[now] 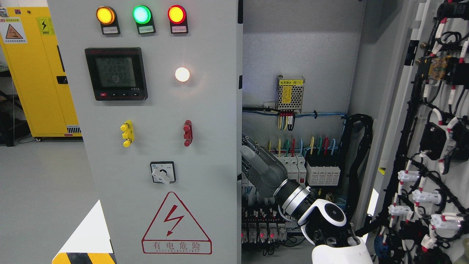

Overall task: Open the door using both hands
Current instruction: 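Swing the indicator-light door open with the right hand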

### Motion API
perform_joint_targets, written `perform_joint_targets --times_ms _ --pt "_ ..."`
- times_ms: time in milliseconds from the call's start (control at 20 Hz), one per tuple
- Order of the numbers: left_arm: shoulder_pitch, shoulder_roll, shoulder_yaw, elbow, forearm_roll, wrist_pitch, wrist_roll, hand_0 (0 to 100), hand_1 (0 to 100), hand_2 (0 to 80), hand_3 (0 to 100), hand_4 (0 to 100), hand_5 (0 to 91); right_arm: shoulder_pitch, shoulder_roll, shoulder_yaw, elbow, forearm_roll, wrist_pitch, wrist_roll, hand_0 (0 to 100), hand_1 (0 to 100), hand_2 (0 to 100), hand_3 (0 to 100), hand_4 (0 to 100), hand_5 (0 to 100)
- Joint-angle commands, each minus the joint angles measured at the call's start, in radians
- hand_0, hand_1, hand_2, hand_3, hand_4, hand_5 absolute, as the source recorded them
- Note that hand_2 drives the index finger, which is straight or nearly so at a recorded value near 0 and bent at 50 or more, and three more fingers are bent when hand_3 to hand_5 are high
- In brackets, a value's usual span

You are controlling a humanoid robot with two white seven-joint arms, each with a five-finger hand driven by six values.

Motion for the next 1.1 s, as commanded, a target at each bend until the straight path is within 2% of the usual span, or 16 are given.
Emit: perform_joint_targets --times_ms 0,250,451,651,851,951,1051 --pt "-0.026 -0.014 0.001 -0.001 0.001 -0.006 -0.001 12 56 0.0 0 0 0.0 0.002 0.001 -0.004 -0.001 -0.006 -0.001 0.000 0 50 4 0 0 0" --pt "-0.026 -0.014 0.001 -0.002 0.001 -0.007 -0.001 12 56 0.0 0 0 0.0 0.017 0.001 -0.001 -0.042 -0.008 -0.003 0.010 0 50 4 0 0 0" --pt "-0.026 -0.014 0.001 -0.002 0.001 -0.007 -0.001 12 56 0.0 0 0 0.0 0.090 0.001 0.029 -0.113 -0.006 -0.003 0.039 0 50 4 0 0 0" --pt "-0.026 -0.014 0.001 -0.002 0.001 -0.007 -0.001 12 56 0.0 0 0 0.0 0.112 -0.001 0.066 -0.136 -0.006 -0.004 0.039 0 50 4 0 0 0" --pt "-0.031 -0.020 0.001 -0.010 0.001 -0.007 -0.001 12 56 0.0 0 0 0.0 0.129 -0.001 0.138 -0.168 -0.006 -0.003 0.039 0 50 4 0 0 0" --pt "-0.034 -0.014 0.002 -0.011 0.001 -0.009 -0.001 12 56 0.0 0 0 0.0 0.161 -0.003 0.198 -0.191 -0.006 -0.003 0.039 0 50 4 0 0 0" --pt "-0.035 -0.013 0.002 -0.010 0.002 -0.009 -0.001 12 56 0.0 0 0 0.0 0.190 -0.021 0.251 -0.213 -0.006 -0.004 0.039 0 50 4 0 0 0"
